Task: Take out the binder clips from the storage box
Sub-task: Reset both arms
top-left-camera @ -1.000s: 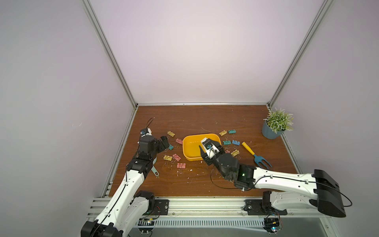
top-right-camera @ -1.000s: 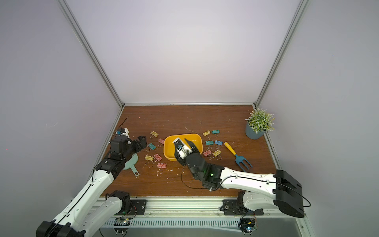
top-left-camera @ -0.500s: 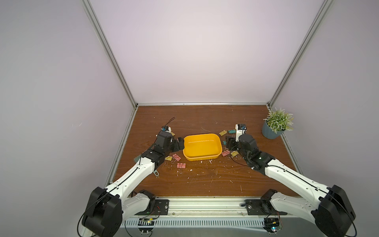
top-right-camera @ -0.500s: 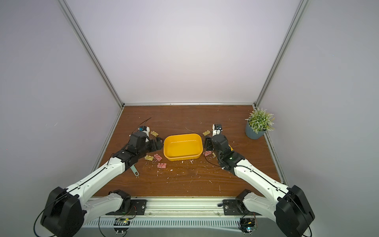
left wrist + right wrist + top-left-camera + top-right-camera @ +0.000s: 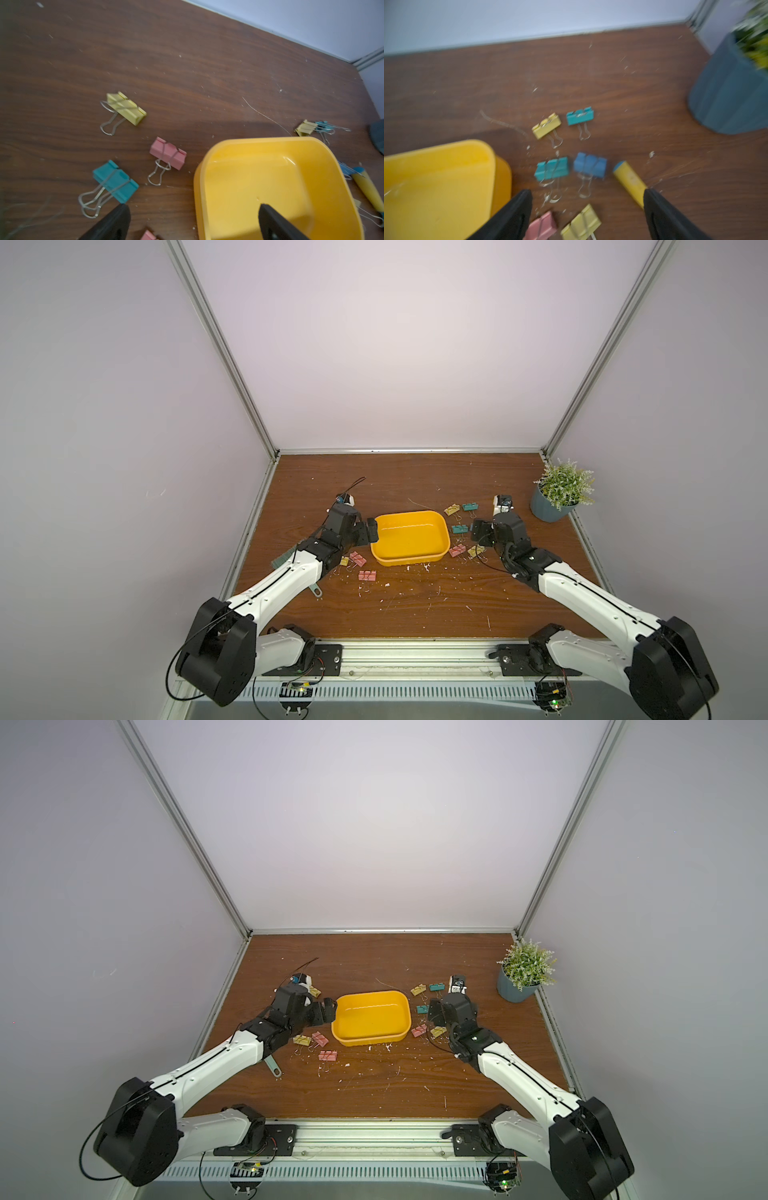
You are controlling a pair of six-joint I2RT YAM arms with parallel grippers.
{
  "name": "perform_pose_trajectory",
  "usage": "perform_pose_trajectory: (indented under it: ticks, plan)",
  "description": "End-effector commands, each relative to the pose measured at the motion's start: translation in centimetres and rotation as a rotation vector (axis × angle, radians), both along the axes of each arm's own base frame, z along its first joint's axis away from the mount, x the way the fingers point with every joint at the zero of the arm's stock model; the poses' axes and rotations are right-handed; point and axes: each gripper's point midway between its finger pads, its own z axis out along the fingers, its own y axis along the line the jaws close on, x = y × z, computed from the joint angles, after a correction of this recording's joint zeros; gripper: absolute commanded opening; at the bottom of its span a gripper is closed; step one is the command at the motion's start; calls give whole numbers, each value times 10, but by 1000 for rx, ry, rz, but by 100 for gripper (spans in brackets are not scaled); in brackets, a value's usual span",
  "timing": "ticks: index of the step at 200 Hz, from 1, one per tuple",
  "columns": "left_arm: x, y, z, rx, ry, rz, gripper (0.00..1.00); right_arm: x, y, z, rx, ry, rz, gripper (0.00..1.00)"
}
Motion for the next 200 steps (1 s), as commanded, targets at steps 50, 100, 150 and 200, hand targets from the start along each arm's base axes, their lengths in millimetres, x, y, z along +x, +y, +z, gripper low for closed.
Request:
perform_pose_trajectory:
  ticks: [50,100,150,200]
  plan:
    - [12,132,61,312,-504,466,99,10,-87,7,-211,-259,-244,93]
    - [0,151,29,563,-511,474,100,24,-94,-15,-203,-288,-186,92]
    - [16,136,5,567,-527,373,99,41,-79,-32,-153,-295,-50,92]
    - [6,159,-1,440,-588,390,99,31,-71,-36,-142,-344,22,93]
